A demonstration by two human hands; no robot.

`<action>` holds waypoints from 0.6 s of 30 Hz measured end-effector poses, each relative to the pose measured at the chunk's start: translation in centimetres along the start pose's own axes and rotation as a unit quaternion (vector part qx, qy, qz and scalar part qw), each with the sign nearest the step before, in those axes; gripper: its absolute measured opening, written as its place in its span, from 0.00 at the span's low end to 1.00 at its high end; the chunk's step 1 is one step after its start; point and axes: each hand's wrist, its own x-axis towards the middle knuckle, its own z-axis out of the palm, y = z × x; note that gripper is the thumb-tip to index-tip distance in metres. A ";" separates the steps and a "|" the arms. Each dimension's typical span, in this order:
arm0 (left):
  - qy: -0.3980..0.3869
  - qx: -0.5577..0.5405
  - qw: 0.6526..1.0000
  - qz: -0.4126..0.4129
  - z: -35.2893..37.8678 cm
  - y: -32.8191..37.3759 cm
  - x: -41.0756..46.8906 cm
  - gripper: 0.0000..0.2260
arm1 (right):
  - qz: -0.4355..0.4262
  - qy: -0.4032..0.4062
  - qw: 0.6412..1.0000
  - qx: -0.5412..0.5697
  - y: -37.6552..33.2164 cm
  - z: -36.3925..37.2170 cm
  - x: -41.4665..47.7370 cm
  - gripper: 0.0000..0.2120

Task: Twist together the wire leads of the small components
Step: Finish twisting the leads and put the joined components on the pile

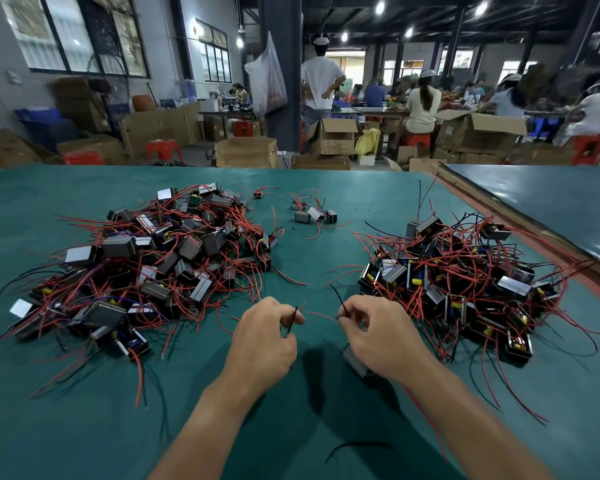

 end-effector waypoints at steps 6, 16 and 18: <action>-0.012 -0.049 0.999 -0.010 0.1 0.2 0.1 0.09 | -0.010 -0.022 0.999 0.038 -0.5 0.5 0.0 0.05; -0.035 -0.159 0.987 -0.002 0.6 0.3 0.0 0.10 | -0.002 -0.083 0.996 0.032 -1.1 0.5 -0.4 0.07; -0.036 -0.170 0.985 -0.010 0.7 0.4 0.0 0.08 | 0.000 -0.096 0.994 0.044 -1.2 0.5 -0.5 0.06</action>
